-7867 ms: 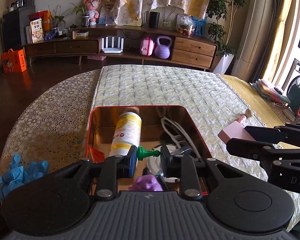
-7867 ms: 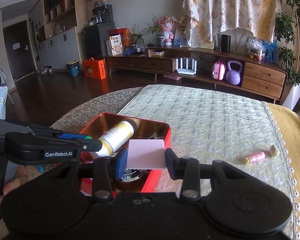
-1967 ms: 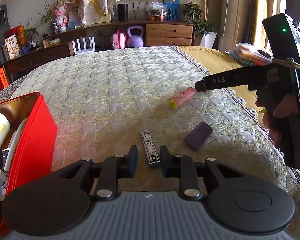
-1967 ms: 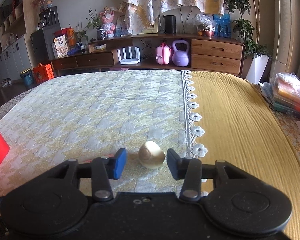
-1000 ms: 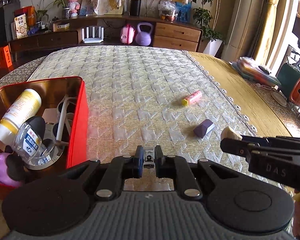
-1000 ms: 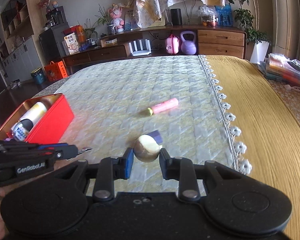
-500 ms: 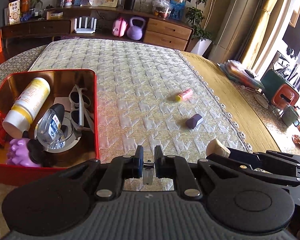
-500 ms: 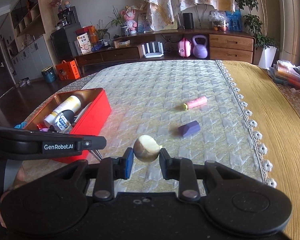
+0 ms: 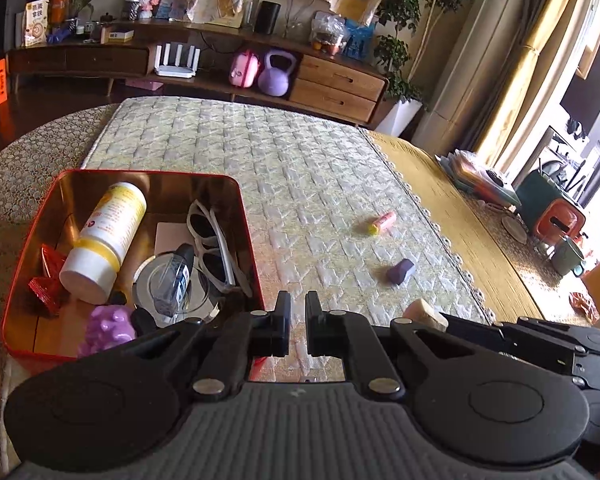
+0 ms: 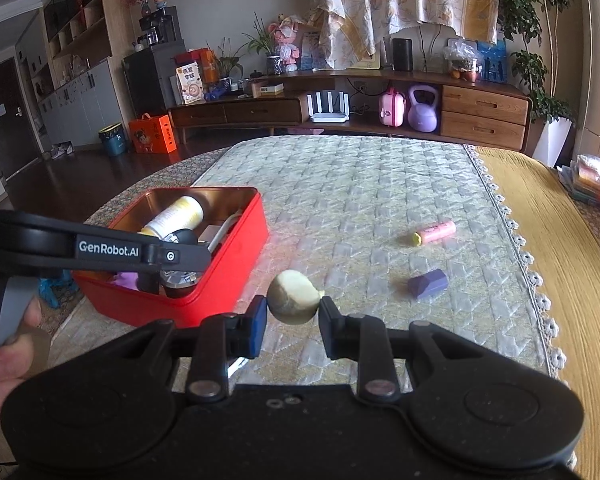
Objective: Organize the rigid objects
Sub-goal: 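Carry the nail clipper and egg-shaped item over the red tin box with both tools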
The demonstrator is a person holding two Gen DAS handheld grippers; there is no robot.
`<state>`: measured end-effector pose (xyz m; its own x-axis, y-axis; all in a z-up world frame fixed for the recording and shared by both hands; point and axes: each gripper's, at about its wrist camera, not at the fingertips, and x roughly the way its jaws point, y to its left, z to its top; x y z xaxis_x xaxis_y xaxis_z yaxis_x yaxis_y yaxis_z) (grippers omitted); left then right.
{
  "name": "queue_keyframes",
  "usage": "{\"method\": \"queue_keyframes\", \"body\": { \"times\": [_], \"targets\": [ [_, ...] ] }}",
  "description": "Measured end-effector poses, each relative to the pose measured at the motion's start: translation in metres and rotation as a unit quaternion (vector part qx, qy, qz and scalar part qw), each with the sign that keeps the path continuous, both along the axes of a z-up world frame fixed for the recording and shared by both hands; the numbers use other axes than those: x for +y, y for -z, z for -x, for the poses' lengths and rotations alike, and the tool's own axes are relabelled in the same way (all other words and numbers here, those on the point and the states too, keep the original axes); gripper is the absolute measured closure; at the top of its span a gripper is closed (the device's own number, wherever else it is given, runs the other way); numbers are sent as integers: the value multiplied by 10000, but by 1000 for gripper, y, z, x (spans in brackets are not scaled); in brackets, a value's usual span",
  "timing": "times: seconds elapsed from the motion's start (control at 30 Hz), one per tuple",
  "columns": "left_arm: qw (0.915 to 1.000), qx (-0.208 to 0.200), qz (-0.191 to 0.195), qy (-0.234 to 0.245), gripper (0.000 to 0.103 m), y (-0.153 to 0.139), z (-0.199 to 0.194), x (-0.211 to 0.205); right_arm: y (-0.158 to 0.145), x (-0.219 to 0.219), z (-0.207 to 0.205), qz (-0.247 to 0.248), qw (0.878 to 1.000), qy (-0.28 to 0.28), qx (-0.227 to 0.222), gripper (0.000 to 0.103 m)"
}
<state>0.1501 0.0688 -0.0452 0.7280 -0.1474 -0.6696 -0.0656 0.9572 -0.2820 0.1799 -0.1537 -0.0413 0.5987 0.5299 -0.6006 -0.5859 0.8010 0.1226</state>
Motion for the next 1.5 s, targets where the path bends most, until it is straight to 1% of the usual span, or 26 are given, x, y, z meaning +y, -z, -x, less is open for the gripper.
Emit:
{"method": "queue_keyframes", "body": {
  "times": [0.13, 0.3, 0.4, 0.47, 0.53, 0.6, 0.63, 0.67, 0.7, 0.87, 0.93, 0.97, 1.0, 1.03, 1.1, 1.13, 1.17, 1.27, 1.33, 1.5],
  "targets": [
    [9990, 122, -304, 296, 96, 10, 12, -9, 5, -1, 4, -18, 10000, 11, 92, 76],
    [9971, 228, -435, 583, 95, 23, 24, -21, 10, -9, 10, -85, 9997, 69, 206, 76],
    [9947, 376, -589, 751, 89, 36, 29, -30, 11, -15, 16, -112, 9997, 110, 178, 76],
    [9929, 484, -657, 865, 79, 44, 31, -35, 12, -20, 19, -157, 9996, 135, 175, 76],
    [9914, 598, -687, 942, 71, 53, 32, -39, 13, -24, 22, -200, 9995, 174, 173, 76],
    [9901, 647, -731, 1011, 62, 61, 33, -43, 15, -28, 24, -221, 9994, 203, 174, 76],
    [9897, 661, -764, 1011, 51, 63, 33, -44, 16, -30, 25, -223, 9994, 208, 173, 76],
    [9899, 646, -785, 985, 44, 65, 33, -45, 17, -31, 26, -217, 9994, 215, 167, 76],
    [9903, 618, -788, 967, 43, 66, 33, -45, 19, -33, 27, -211, 9994, 227, 163, 76],
    [9907, 500, -894, 895, 44, 68, 30, -47, 24, -40, 30, -274, 9989, 296, 237, 76],
    [9905, 472, -963, 859, 47, 69, 29, -49, 25, -42, 30, -292, 9987, 321, 250, 76],
    [9902, 470, -1010, 837, 58, 69, 29, -50, 26, -43, 30, -299, 9987, 335, 251, 76],
    [9900, 465, -1056, 816, 64, 68, 30, -50, 26, -43, 31, -305, 9986, 344, 251, 76],
    [9899, 465, -1075, 798, 73, 68, 29, -50, 27, -44, 31, -314, 9986, 350, 252, 76],
    [9901, 460, -1075, 774, 80, 68, 29, -49, 27, -43, 32, -319, 9985, 362, 248, 76],
    [9896, 445, -1134, 769, 89, 68, 29, -49, 27, -43, 32, -314, 9986, 357, 240, 76],
    [9890, 430, -1189, 766, 92, 68, 30, -50, 27, -42, 32, -302, 9987, 353, 228, 76],
    [9877, 386, -1316, 754, 92, 68, 32, -53, 27, -42, 32, -281, 9988, 345, 227, 76],
    [9881, 361, -1327, 696, 92, 68, 31, -52, 27, -41, 32, -271, 9987, 364, 232, 76],
    [9936, 213, -1014, 448, 92, 52, 31, -36, 23, -41, 32, -302, 9984, 420, 222, 76]
  ]
}}
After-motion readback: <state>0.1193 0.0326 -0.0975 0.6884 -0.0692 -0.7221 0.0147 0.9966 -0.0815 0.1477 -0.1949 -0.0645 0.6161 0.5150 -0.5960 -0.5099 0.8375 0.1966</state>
